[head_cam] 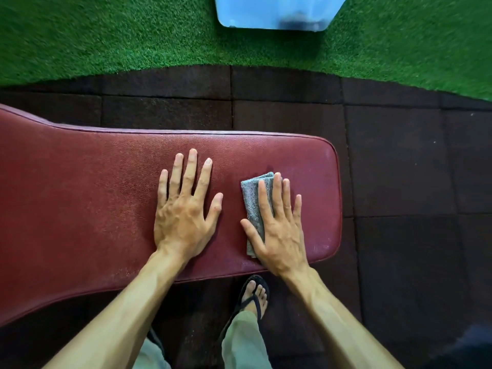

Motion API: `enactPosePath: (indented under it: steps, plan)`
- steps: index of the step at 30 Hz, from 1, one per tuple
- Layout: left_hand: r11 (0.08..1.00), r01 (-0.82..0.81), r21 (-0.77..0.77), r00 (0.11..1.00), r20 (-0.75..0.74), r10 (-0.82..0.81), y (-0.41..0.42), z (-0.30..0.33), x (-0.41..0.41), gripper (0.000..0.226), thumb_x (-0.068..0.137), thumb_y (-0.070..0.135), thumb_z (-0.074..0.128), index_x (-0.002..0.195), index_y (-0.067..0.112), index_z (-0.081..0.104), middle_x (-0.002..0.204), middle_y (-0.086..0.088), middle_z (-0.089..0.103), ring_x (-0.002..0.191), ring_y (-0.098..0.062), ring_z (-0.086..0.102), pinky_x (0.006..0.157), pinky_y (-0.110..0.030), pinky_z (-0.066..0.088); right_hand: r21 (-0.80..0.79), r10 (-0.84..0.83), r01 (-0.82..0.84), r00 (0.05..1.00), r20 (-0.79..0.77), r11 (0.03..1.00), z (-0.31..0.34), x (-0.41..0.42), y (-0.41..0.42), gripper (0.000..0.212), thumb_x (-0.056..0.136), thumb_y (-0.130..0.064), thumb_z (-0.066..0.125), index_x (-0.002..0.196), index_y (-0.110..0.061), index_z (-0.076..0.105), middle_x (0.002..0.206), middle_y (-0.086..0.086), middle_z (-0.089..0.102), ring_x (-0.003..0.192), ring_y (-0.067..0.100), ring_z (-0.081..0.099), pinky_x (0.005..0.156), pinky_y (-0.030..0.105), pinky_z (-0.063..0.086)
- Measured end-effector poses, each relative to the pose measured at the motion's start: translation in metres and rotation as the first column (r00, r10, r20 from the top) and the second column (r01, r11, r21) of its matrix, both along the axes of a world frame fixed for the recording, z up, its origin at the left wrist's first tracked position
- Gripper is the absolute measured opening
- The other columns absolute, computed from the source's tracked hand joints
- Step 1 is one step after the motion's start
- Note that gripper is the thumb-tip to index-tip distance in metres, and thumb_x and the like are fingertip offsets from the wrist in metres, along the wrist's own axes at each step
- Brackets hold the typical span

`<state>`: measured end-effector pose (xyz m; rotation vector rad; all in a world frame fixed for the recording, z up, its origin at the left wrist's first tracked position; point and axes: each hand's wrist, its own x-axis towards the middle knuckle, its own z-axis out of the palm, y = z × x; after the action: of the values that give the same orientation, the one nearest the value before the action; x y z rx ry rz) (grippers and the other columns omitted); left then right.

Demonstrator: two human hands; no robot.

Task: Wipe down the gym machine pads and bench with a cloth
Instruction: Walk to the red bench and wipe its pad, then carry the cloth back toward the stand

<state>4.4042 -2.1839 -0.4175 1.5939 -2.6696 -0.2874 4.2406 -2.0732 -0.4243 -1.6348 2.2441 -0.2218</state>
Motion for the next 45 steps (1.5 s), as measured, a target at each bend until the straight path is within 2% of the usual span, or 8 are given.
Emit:
enactPosePath:
  steps: [4, 9, 16, 21, 25, 29, 39, 45]
  plan:
    - [1.000, -0.006, -0.016, 1.000, 0.003, 0.006, 0.001, 0.000, 0.000, 0.065, 0.098, 0.050, 0.032, 0.156, 0.025, 0.016, 0.166, -0.003, 0.008, 0.154, -0.023, 0.004, 0.125, -0.047, 0.008, -0.058, -0.005, 0.008, 0.999, 0.051, 0.998, -0.007, 0.003, -0.004, 0.065, 0.103, -0.045, 0.028, 0.157, -0.014, 0.009, 0.166, 0.012, -0.003, 0.153, 0.024, -0.006, 0.125, 0.041, 0.001]
    - [0.998, 0.002, 0.058, 1.000, 0.003, -0.002, 0.002, 0.006, -0.001, 0.064, 0.099, 0.048, 0.029, 0.156, 0.021, 0.016, 0.166, -0.006, 0.008, 0.154, -0.026, 0.004, 0.125, -0.049, 0.007, -0.167, -0.084, 0.123, 0.971, 0.224, 0.978, 0.003, 0.010, -0.003, 0.052, 0.103, -0.024, 0.040, 0.149, -0.001, 0.033, 0.158, 0.017, 0.030, 0.149, 0.028, 0.026, 0.121, 0.040, 0.028]
    - [0.902, 0.117, 0.416, 0.993, -0.065, -0.099, 0.062, 0.100, 0.017, 0.052, 0.101, 0.035, 0.043, 0.146, 0.011, 0.041, 0.157, -0.014, 0.035, 0.148, -0.030, 0.028, 0.118, -0.050, 0.029, 0.133, -0.397, 0.390, 0.746, 0.534, 0.911, 0.127, 0.030, 0.061, 0.044, 0.103, -0.024, 0.046, 0.146, -0.016, 0.041, 0.145, 0.000, 0.052, 0.130, 0.010, 0.048, 0.097, 0.000, 0.027]
    - [0.770, 0.258, 0.584, 0.954, -0.028, -0.299, 0.129, 0.198, 0.028, 0.052, 0.102, 0.035, 0.039, 0.146, 0.009, 0.041, 0.156, -0.016, 0.036, 0.148, -0.030, 0.029, 0.121, -0.041, 0.026, 0.429, -0.729, 0.597, 0.473, 0.494, 0.678, 0.213, 0.062, 0.148, 0.046, 0.102, -0.036, 0.043, 0.147, -0.023, 0.038, 0.133, 0.010, 0.060, 0.118, 0.025, 0.058, 0.089, 0.026, 0.040]
    - [0.656, 0.330, 0.679, 0.896, -0.005, -0.445, 0.176, 0.265, 0.006, 0.050, 0.102, 0.037, 0.039, 0.145, 0.010, 0.043, 0.155, -0.015, 0.038, 0.146, -0.029, 0.032, 0.120, -0.039, 0.026, 0.502, -0.855, 0.716, 0.271, 0.442, 0.486, 0.270, 0.076, 0.209, 0.048, 0.103, -0.042, 0.038, 0.147, -0.024, 0.038, 0.127, 0.014, 0.063, 0.116, 0.029, 0.058, 0.098, 0.038, 0.044]
    - [0.609, 0.398, 0.686, 0.847, -0.021, -0.531, 0.215, 0.301, -0.046, 0.046, 0.100, 0.037, 0.042, 0.138, 0.011, 0.049, 0.140, -0.011, 0.055, 0.132, -0.028, 0.049, 0.113, -0.040, 0.038, 0.471, -0.873, 0.811, 0.095, 0.479, 0.347, 0.310, 0.057, 0.258, 0.043, 0.104, -0.038, 0.037, 0.143, -0.023, 0.043, 0.122, 0.010, 0.065, 0.105, 0.023, 0.063, 0.080, 0.027, 0.041]
    - [0.422, 0.612, 0.669, 0.614, -0.065, -0.787, 0.323, 0.356, -0.273, 0.032, 0.101, 0.029, 0.042, 0.102, 0.005, 0.064, 0.104, -0.015, 0.071, 0.108, -0.030, 0.061, 0.094, -0.035, 0.041, 0.365, -0.858, 0.920, -0.068, 0.508, 0.143, 0.377, -0.106, 0.384, 0.031, 0.104, -0.034, 0.040, 0.127, -0.019, 0.055, 0.106, 0.007, 0.069, 0.090, 0.019, 0.064, 0.067, 0.023, 0.034]
    - [0.345, 0.642, 0.684, 0.547, -0.094, -0.832, 0.365, 0.372, -0.406, 0.034, 0.100, 0.029, 0.042, 0.098, 0.004, 0.065, 0.098, -0.013, 0.072, 0.099, -0.030, 0.065, 0.087, -0.037, 0.046, 0.330, -0.866, 0.944, -0.142, 0.480, 0.028, 0.395, -0.217, 0.423, 0.032, 0.104, -0.039, 0.037, 0.124, -0.022, 0.053, 0.102, 0.007, 0.069, 0.081, 0.015, 0.058, 0.069, 0.028, 0.039]
